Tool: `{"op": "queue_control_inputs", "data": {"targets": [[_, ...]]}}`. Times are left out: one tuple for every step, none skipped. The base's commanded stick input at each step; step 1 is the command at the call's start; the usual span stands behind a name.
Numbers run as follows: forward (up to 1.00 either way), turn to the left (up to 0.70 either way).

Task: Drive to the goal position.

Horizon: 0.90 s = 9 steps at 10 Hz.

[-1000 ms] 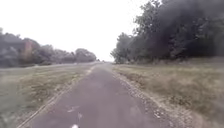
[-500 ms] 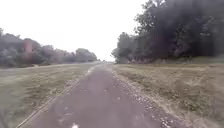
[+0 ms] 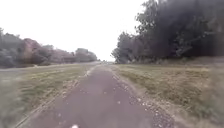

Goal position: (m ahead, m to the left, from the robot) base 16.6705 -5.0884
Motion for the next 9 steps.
{"op": "queue_control_inputs", "data": {"targets": [[0.45,0.27],[0.45,0.27],[0.45,0.27],[0.45,0.27],[0.45,0.27],[0.45,0.27],[0.45,0.27],[0.45,0.27],[0.45,0.27]]}}
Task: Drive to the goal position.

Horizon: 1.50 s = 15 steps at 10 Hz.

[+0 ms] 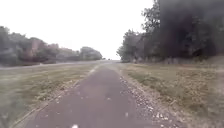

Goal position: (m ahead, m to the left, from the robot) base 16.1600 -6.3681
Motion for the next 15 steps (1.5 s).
{"op": "queue_control_inputs", "data": {"targets": [[0.45,0.27],[0.45,0.27],[0.45,0.27],[0.45,0.27],[0.45,0.22],[0.45,0.07],[0.45,0.0],[0.45,0.0],[0.45,0.0],[0.45,0.0],[0.45,0.0],[0.45,0.0],[0.45,0.0],[0.45,0.0],[0.45,0.0]]}}
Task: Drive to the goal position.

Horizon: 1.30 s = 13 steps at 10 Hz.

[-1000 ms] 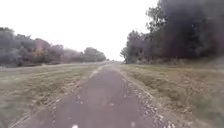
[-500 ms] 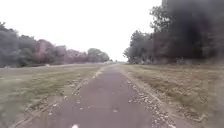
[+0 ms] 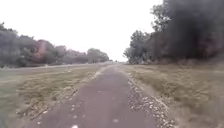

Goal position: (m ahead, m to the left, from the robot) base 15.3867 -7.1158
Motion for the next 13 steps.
{"op": "queue_control_inputs", "data": {"targets": [[0.45,0.0],[0.45,0.0],[0.45,0.0],[0.45,0.0],[0.45,0.0],[0.45,0.0],[0.45,0.0],[0.45,0.0],[0.45,0.0],[0.45,0.0],[0.45,0.0],[0.45,0.0],[0.45,0.0]]}}
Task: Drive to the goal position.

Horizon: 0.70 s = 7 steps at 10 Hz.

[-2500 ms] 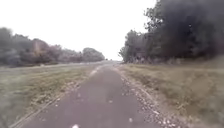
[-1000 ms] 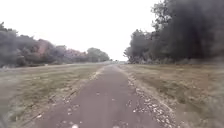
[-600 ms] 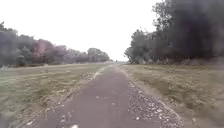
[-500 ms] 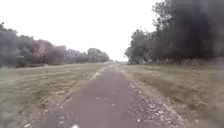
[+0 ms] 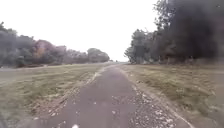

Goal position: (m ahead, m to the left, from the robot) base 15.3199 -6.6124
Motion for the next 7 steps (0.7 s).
{"op": "queue_control_inputs", "data": {"targets": [[0.45,0.0],[0.45,0.0],[0.45,0.0],[0.45,0.0],[0.45,0.0],[0.45,0.0],[0.45,0.0]]}}
